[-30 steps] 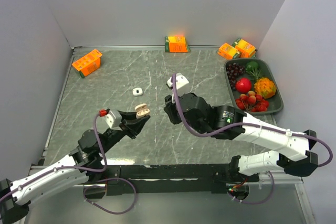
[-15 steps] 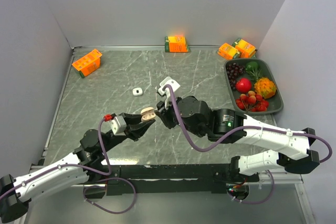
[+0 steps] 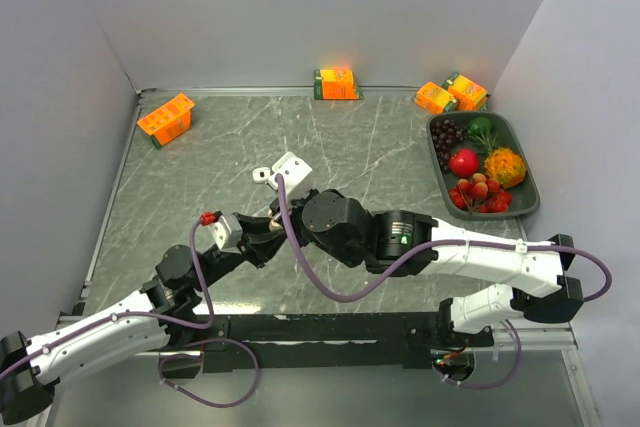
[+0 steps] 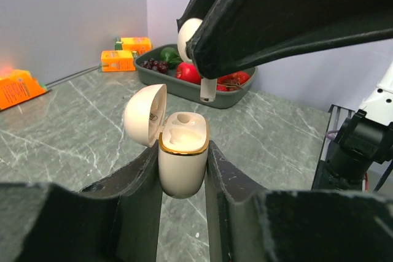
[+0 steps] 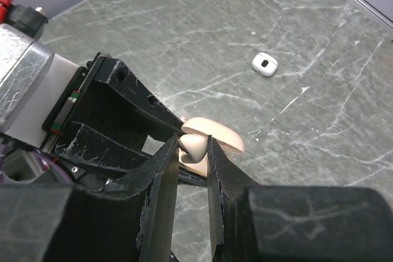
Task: Insert the wireless bluetooth earbuds into the charging case
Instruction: Place the earbud in the charging case.
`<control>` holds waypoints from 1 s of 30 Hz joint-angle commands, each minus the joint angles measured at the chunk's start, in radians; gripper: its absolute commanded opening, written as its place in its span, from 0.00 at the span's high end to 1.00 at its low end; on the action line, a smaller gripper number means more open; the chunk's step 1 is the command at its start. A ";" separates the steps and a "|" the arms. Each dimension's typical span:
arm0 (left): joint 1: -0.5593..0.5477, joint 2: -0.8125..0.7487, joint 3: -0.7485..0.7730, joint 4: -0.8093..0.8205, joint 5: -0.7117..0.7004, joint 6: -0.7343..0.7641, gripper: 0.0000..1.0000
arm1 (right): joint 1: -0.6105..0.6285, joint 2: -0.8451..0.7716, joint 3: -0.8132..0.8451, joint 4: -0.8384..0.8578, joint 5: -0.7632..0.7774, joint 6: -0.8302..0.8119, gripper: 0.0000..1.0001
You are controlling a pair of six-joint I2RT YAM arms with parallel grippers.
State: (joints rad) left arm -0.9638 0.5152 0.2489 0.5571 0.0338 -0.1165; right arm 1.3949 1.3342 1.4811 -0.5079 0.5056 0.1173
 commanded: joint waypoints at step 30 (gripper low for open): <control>-0.003 -0.029 0.030 0.033 -0.032 -0.074 0.99 | 0.006 0.074 0.016 0.042 0.057 0.078 1.00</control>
State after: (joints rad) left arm -0.9638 0.4961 0.2489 0.5556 0.0097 -0.1783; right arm 1.3949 1.3930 1.4811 -0.4938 0.5560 0.1867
